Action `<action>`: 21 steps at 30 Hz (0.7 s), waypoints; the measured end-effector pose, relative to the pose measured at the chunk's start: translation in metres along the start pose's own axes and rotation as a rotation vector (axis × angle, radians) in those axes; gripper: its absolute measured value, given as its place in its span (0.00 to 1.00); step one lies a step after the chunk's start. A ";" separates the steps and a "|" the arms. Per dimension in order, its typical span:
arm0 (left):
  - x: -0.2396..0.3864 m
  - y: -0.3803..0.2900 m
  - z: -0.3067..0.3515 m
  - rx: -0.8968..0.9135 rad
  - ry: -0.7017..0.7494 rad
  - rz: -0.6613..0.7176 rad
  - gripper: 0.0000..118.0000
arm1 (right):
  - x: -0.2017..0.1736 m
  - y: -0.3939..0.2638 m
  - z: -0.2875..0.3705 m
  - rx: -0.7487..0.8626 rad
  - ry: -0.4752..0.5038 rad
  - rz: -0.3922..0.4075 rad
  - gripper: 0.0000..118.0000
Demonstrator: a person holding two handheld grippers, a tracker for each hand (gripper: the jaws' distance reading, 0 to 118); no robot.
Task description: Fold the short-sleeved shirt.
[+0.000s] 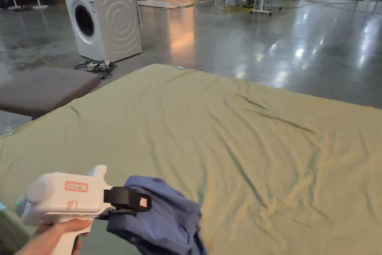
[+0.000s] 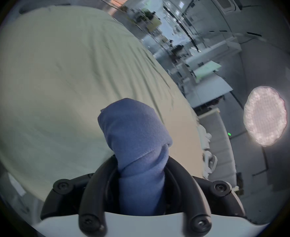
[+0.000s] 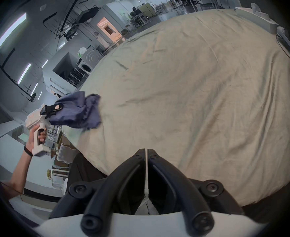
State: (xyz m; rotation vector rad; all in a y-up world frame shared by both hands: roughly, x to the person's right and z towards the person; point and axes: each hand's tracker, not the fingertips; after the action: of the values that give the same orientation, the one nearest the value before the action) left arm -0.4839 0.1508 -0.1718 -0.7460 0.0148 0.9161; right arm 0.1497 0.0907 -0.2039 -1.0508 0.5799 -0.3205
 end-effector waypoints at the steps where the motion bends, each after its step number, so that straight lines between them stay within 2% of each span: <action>1: -0.011 0.015 0.006 0.004 0.041 -0.012 0.24 | 0.001 0.000 -0.003 -0.014 0.000 -0.002 0.01; 3: -0.028 0.040 0.013 0.008 0.120 -0.020 0.24 | 0.000 0.000 -0.006 -0.039 -0.007 -0.001 0.01; 7: -0.054 0.058 -0.004 0.045 0.375 -0.047 0.25 | -0.001 0.001 -0.010 -0.058 -0.015 0.005 0.01; 9: -0.069 0.057 -0.023 0.013 0.470 -0.005 0.40 | -0.001 0.002 -0.013 -0.064 -0.009 0.002 0.01; 11: -0.063 0.047 -0.033 -0.009 0.589 -0.038 0.53 | -0.003 0.004 -0.011 -0.073 -0.028 0.016 0.01; 12: -0.058 0.044 -0.033 -0.030 0.591 -0.065 0.53 | -0.005 0.004 -0.005 -0.057 -0.052 0.037 0.01; 14: -0.047 0.048 -0.022 -0.008 0.553 -0.013 0.54 | -0.005 0.002 0.008 -0.011 -0.044 0.067 0.01; 16: -0.010 0.046 -0.007 0.007 0.431 -0.076 0.56 | -0.003 0.002 0.021 0.012 -0.046 0.070 0.01; 18: 0.045 0.033 0.015 0.063 0.362 -0.261 0.62 | -0.004 0.003 0.041 0.060 -0.078 0.100 0.01; 19: 0.069 0.027 0.023 0.076 0.354 -0.397 0.62 | -0.007 0.005 0.051 0.090 -0.088 0.121 0.01; 21: 0.118 0.001 0.044 0.135 0.253 -0.557 0.62 | -0.016 0.013 0.075 0.165 -0.125 0.178 0.01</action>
State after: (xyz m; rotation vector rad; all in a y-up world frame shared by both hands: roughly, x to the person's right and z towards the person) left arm -0.4232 0.2612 -0.1769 -0.6857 0.0870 0.2845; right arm 0.1808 0.1589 -0.1827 -0.8476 0.5213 -0.1423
